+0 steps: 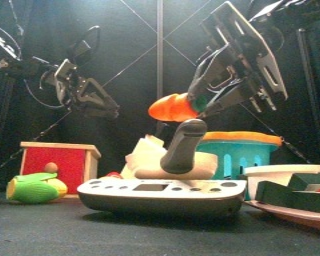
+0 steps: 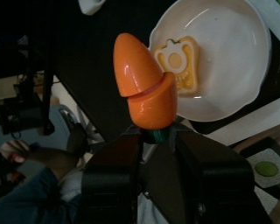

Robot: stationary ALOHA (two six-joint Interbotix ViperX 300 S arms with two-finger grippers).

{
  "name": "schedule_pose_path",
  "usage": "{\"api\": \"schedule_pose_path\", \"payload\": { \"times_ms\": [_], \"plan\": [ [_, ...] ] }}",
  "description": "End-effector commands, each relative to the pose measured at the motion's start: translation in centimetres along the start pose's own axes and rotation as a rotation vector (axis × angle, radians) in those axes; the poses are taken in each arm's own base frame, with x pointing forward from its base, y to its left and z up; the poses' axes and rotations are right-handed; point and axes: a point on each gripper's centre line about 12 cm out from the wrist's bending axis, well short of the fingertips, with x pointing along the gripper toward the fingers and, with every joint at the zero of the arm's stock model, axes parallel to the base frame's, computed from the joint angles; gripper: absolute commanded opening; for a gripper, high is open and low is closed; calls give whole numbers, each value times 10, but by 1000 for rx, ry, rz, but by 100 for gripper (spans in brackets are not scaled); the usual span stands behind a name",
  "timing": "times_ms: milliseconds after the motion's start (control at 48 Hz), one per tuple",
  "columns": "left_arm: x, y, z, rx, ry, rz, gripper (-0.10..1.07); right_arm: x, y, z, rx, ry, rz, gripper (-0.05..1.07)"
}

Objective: Place carrot into pan

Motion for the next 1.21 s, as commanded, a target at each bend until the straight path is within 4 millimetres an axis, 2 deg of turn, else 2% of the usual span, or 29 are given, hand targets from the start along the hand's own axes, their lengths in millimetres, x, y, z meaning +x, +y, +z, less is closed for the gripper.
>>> {"api": "schedule_pose_path", "payload": {
  "times_ms": [0,208,458,583,833,1188],
  "plan": [
    [1,0,6,1,-18,-1,75,-1,9,6,48,-11,9,50],
    [1,0,5,0,-15,-1,75,-1,0,11,100,-29,-82,50],
    [1,1,5,0,-17,1,75,-1,4,17,112,-48,-118,52],
    [1,1,5,1,-15,0,75,2,1,18,121,-50,-128,57],
    [1,1,5,0,-15,1,75,1,4,21,122,-54,-120,78],
    [1,1,5,0,-17,2,75,0,7,22,108,-58,-112,79]
  ]
}}
